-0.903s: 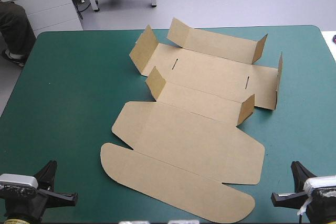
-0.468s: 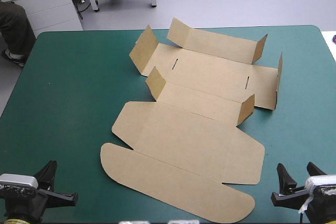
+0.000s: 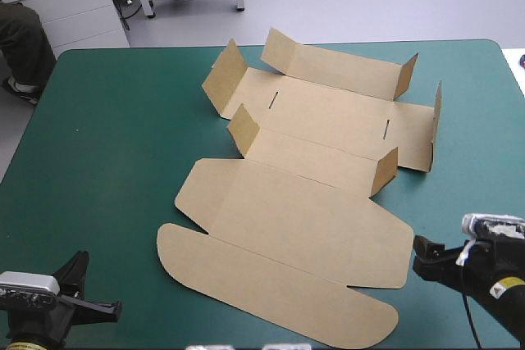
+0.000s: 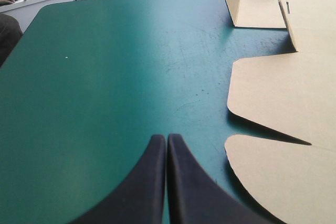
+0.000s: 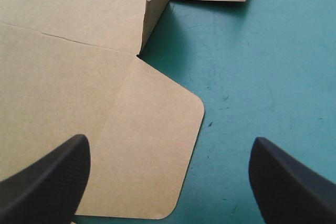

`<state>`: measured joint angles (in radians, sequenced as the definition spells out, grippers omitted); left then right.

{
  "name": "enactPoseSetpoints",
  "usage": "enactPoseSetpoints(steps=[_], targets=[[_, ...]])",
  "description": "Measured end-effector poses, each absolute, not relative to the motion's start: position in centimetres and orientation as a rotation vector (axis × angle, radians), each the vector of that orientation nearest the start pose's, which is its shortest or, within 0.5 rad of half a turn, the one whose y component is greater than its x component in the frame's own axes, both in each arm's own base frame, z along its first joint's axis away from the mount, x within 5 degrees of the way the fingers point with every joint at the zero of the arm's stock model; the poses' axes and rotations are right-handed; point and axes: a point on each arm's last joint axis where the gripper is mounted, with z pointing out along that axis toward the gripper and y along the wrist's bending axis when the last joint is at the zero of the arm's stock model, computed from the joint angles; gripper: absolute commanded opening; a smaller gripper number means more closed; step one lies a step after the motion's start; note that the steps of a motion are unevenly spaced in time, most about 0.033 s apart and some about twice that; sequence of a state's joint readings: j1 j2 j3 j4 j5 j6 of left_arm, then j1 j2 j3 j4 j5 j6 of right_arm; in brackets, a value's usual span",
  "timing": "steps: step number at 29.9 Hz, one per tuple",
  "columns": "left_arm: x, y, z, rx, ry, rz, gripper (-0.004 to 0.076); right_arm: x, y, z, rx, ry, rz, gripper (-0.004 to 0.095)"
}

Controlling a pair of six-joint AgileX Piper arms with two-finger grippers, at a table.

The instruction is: Fold the box

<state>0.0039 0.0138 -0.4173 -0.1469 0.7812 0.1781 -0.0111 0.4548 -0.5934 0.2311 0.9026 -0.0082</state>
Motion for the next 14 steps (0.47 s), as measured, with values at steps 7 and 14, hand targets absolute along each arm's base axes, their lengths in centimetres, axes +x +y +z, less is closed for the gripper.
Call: enactPoseSetpoints(steps=[7, 14], targets=[[1.6, -0.9, 27.8, 0.136, 1.85, -0.042, -0.001, 12.7, 1.6, 32.7, 0.1, 2.345, 0.299, 0.0768], [1.6, -0.9, 27.8, 0.136, 1.85, -0.042, -0.001, 18.9, 1.6, 34.3, 0.118, 2.416, 0.304, 0.0768]])
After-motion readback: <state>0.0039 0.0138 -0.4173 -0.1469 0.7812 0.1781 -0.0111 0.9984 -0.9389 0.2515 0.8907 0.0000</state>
